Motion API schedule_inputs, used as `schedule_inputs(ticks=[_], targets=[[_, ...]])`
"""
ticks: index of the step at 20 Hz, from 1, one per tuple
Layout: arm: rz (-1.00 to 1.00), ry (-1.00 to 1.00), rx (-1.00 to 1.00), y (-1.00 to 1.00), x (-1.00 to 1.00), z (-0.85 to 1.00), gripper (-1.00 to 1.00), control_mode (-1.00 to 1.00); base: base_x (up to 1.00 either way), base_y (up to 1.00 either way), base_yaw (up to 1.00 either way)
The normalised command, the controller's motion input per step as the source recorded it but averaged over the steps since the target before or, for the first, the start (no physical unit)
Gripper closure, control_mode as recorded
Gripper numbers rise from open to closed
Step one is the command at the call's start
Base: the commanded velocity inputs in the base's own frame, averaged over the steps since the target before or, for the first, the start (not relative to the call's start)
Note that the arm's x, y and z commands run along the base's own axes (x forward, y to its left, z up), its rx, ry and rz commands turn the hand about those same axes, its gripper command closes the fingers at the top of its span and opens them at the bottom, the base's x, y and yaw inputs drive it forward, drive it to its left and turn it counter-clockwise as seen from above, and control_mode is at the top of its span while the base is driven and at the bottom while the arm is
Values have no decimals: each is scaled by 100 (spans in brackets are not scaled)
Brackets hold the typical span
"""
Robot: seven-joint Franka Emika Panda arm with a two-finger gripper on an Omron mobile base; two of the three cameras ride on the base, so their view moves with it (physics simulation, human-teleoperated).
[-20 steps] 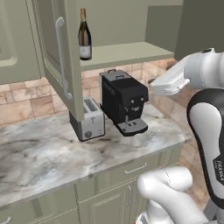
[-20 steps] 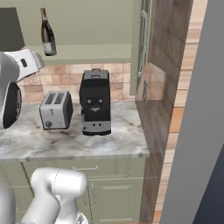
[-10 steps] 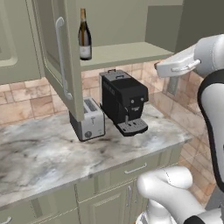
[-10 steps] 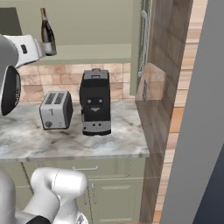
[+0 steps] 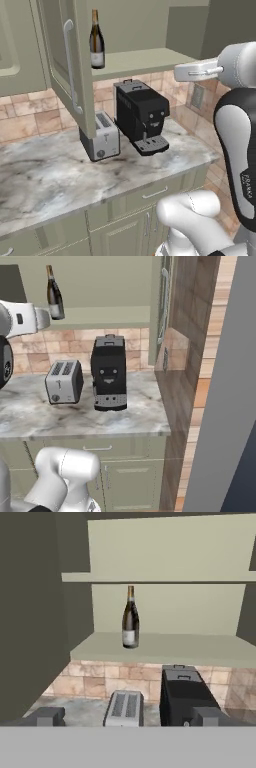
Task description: Open the cabinet directly in front. Then move the wine and the mug to the dining counter with the candle on it.
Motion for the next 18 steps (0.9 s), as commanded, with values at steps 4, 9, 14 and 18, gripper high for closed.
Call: schedule_inputs(ticks=[4,9,14,18], targets=[[0,0,0,0,11,1,-100,-100,0,0,0],[0,0,0,0,19,6,-100,-100,0,0,0],[0,0,0,9,19,12,-100,-100,0,0,0],[0,0,0,17,19,6,-100,-100,0,0,0]])
